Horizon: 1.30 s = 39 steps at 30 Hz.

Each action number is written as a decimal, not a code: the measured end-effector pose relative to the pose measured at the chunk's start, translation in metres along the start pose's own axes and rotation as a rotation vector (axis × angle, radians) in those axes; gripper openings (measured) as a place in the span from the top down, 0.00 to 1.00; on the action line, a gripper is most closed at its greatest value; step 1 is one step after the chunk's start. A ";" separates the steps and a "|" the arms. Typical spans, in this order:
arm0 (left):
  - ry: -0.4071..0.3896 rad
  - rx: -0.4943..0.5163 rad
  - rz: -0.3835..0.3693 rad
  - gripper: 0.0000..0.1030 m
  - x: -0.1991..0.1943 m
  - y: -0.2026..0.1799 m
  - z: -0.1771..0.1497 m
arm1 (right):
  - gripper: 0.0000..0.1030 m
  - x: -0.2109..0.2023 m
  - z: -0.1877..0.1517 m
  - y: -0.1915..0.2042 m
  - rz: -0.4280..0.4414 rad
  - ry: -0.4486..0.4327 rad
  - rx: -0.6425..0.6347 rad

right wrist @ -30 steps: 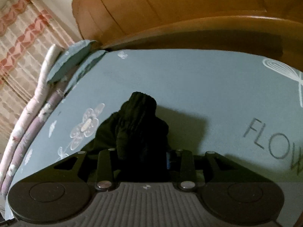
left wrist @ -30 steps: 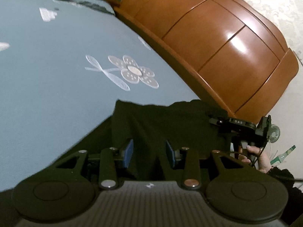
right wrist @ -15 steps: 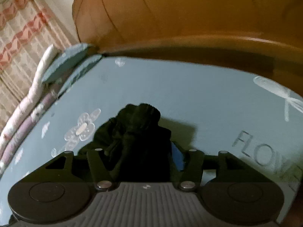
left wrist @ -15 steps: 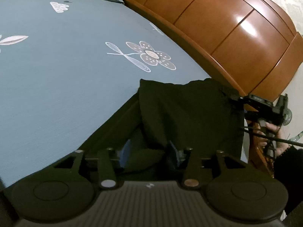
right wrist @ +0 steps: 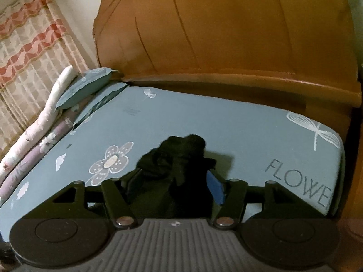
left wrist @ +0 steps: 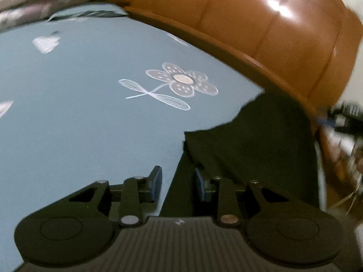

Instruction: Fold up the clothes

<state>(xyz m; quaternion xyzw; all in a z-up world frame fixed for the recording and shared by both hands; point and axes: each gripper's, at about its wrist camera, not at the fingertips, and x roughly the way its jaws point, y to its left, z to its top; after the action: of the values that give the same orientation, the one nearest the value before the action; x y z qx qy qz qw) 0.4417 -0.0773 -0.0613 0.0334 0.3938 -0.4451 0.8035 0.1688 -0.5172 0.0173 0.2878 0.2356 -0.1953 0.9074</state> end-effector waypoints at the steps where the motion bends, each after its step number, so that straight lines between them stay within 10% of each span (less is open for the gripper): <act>1: 0.008 0.027 0.000 0.72 0.006 -0.003 0.002 | 0.34 0.001 0.000 0.003 -0.001 0.000 -0.010; 6: 0.020 0.101 -0.032 0.76 0.018 -0.010 0.011 | 0.33 0.008 -0.001 0.016 -0.004 0.020 -0.059; 7: 0.016 0.085 -0.046 0.97 0.018 -0.009 0.012 | 0.33 0.010 -0.002 0.018 -0.003 0.025 -0.066; 12: -0.100 -0.006 -0.004 0.99 -0.003 0.003 0.010 | 0.33 0.017 -0.003 0.024 0.014 0.047 -0.085; 25: -0.125 -0.159 -0.093 0.83 -0.043 0.034 0.009 | 0.32 0.019 -0.009 0.053 0.065 0.079 -0.165; 28: -0.032 -0.096 -0.133 0.65 -0.057 0.027 -0.004 | 0.31 0.020 -0.011 0.061 0.078 0.088 -0.186; 39: -0.064 -0.248 0.144 0.59 -0.155 0.018 -0.064 | 0.29 0.024 -0.039 0.105 0.259 0.135 -0.235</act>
<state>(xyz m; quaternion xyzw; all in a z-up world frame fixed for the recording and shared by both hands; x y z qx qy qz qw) 0.3710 0.0661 -0.0079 -0.0521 0.4165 -0.3350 0.8436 0.2273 -0.4191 0.0216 0.2202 0.2783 -0.0282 0.9345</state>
